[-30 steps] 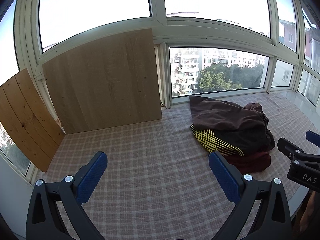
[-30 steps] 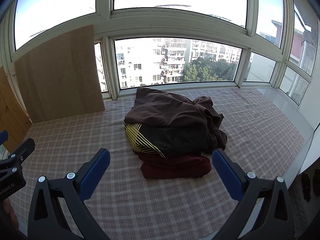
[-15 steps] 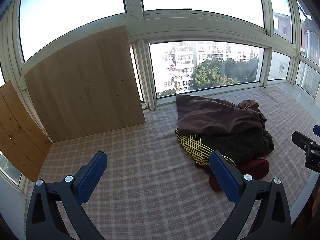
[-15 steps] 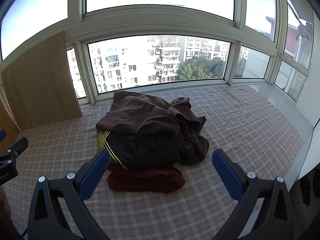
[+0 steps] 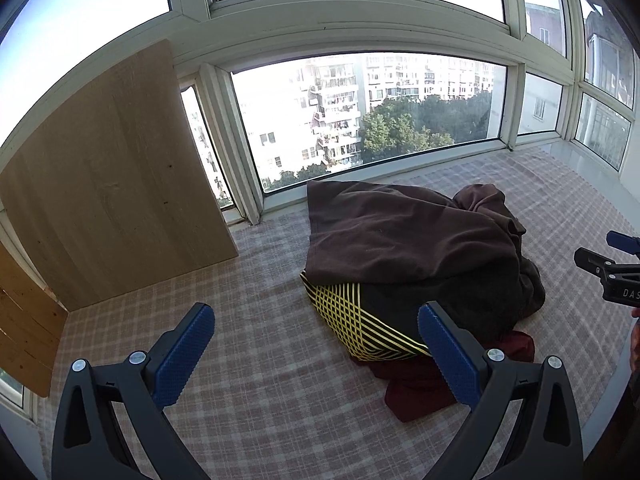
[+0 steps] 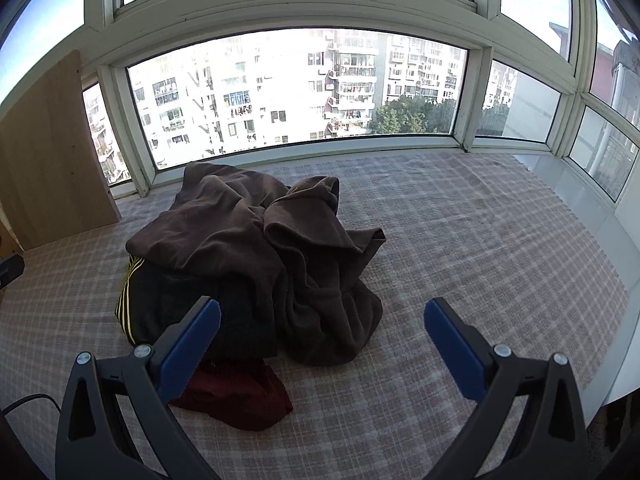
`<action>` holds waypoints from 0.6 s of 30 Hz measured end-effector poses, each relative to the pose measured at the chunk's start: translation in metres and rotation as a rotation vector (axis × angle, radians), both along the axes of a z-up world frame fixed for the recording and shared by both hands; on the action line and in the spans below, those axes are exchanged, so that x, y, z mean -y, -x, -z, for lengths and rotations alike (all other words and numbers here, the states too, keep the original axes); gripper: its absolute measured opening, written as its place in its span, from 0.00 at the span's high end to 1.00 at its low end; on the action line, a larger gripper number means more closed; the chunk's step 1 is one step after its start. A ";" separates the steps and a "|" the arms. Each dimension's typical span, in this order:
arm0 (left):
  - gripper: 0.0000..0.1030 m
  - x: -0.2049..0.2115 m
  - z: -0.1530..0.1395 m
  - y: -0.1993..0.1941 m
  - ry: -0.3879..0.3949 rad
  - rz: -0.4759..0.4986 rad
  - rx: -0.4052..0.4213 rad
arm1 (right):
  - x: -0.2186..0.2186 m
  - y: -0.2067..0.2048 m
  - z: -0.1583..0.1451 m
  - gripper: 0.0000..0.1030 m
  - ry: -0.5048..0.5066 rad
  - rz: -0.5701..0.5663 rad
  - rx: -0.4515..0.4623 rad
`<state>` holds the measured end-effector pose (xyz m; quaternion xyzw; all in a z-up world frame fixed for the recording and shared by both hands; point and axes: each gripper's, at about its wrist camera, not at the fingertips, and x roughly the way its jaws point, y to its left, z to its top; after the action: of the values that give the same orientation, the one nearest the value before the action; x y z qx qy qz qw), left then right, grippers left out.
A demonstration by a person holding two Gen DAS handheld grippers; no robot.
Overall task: Fold clothes
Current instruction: 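Move both tools toward the brown fleece pile on the black jacket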
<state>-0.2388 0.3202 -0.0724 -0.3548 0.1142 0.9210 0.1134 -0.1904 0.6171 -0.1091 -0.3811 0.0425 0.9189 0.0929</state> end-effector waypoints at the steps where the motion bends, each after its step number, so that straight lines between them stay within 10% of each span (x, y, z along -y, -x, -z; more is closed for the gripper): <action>1: 0.00 -0.002 0.002 0.003 0.006 0.001 0.003 | -0.003 0.005 0.004 0.00 0.004 -0.016 0.003; 8: 0.00 -0.007 0.016 0.021 0.017 0.000 0.041 | -0.025 0.050 0.027 0.01 -0.063 -0.082 0.005; 13: 0.00 -0.017 0.025 0.039 0.017 0.011 0.063 | -0.050 0.077 0.054 0.28 -0.011 -0.112 0.066; 18: 0.00 -0.030 0.035 0.060 0.012 0.029 0.091 | -0.059 0.098 0.077 0.29 0.015 -0.135 0.112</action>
<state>-0.2984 0.3500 -0.1072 -0.3952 0.1194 0.9015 0.1296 -0.2885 0.6764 -0.1863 -0.4348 0.0184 0.8998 0.0301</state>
